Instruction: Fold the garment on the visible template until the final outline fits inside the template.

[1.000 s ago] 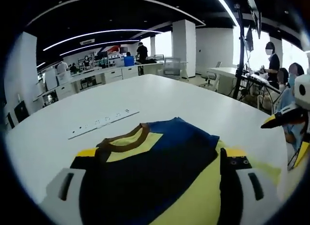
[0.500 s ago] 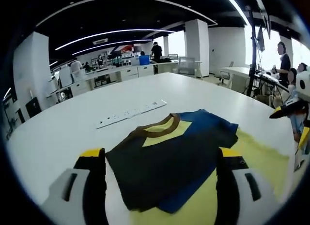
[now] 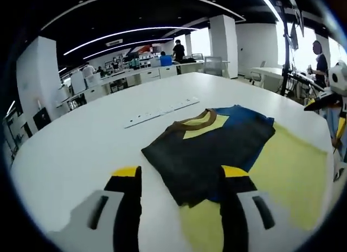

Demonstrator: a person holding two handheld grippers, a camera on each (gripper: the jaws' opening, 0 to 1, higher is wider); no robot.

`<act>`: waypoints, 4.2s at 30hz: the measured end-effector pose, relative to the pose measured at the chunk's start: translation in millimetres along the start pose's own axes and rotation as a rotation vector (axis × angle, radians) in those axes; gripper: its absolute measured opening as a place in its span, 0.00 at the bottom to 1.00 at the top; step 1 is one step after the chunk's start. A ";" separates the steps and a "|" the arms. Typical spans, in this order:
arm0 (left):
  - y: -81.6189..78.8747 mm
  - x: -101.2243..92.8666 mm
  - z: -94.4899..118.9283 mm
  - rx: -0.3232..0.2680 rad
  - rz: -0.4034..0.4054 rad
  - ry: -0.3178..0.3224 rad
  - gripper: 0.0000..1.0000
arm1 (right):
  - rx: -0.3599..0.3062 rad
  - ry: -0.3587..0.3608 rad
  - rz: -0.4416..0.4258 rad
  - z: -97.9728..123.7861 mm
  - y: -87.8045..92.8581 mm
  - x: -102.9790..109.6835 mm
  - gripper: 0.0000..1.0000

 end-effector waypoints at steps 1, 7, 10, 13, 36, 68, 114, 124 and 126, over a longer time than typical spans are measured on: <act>5.0 0.8 0.2 0.016 0.002 0.009 0.45 | 0.002 0.003 -0.003 -0.2 0.6 -0.6 0.99; 22.2 3.9 -3.5 0.062 -0.019 -0.001 0.37 | 0.000 0.008 -0.016 -0.6 0.3 0.2 0.99; 25.2 3.5 -6.4 0.093 -0.025 0.002 0.30 | 0.005 0.011 -0.020 -1.1 0.8 -0.3 0.99; 27.3 2.7 -10.4 0.125 -0.069 -0.016 0.22 | 0.007 0.016 -0.027 -1.4 1.6 -1.9 0.99; 36.5 -5.7 -8.9 0.156 -0.209 -0.044 0.00 | 0.019 0.014 -0.049 -3.5 2.2 0.3 0.99; 84.8 -53.8 87.2 0.180 -0.069 0.291 0.77 | 0.167 -0.137 0.184 1.4 28.4 25.7 0.96; 130.7 -78.4 100.7 0.350 -0.379 0.384 0.36 | 0.475 -0.111 0.510 -10.1 75.8 24.8 0.38; 127.4 -73.5 98.4 0.367 -0.379 0.376 0.27 | 0.478 -0.108 0.533 -10.7 72.7 20.0 0.11; 126.5 -72.1 97.7 0.372 -0.366 0.368 0.23 | 0.476 -0.098 0.530 -11.4 71.7 18.4 0.07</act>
Point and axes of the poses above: the point that each gripper's makers call its tool centre point, and the gripper's own axes: z roughly backward along the fingers, x roughly to its left, y roughly out of its underside, the point moved 10 cm from there along z, roughly backward along the fingers, and after that the axes turned 12 degrees about x, right-handed, at the moved point
